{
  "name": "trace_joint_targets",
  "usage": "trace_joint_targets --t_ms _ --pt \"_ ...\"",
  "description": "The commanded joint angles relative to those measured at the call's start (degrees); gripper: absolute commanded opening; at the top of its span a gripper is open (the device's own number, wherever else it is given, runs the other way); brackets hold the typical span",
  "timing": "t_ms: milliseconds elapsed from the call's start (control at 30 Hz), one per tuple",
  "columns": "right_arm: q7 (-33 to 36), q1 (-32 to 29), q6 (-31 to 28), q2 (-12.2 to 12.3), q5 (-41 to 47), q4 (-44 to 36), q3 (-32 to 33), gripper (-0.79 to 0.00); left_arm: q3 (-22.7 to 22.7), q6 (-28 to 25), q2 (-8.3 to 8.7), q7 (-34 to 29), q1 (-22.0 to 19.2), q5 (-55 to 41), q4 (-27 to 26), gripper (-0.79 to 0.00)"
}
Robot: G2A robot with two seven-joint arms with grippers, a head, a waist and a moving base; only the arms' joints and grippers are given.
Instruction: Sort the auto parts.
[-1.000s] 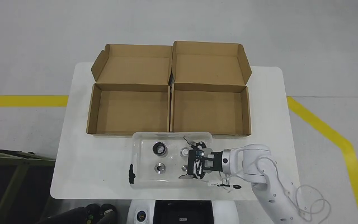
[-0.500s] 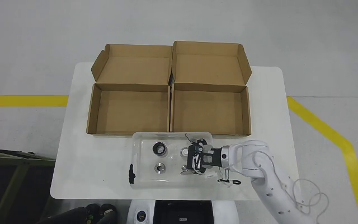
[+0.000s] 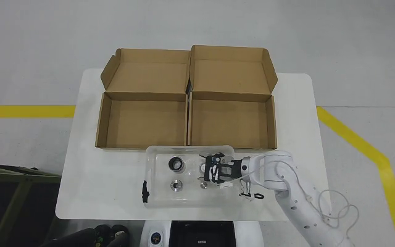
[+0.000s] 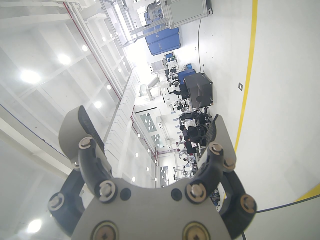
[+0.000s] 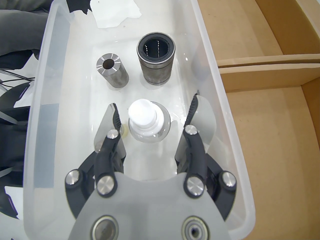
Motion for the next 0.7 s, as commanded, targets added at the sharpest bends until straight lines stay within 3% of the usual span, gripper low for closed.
trace_joint_targets --t_ms 0,200,400,667 --pt "0.1 0.2 0.2 0.1 0.0 0.1 -0.2 -0.403 0.0 0.0 0.0 0.0 0.0 0.0 0.0 0.0" --pt "0.2 0.6 0.6 0.3 -0.2 0.6 -1.0 -0.514 0.0 0.0 0.0 0.0 0.0 0.0 0.0 0.0" --pt "-0.4 0.7 0.4 0.7 0.7 -0.3 -0.9 -0.754 0.0 0.0 0.0 0.0 0.0 0.0 0.0 0.0" --pt "-3.2 1.4 -0.3 1.0 3.3 -2.9 -0.7 -0.785 0.0 0.0 0.0 0.0 0.0 0.0 0.0 0.0"
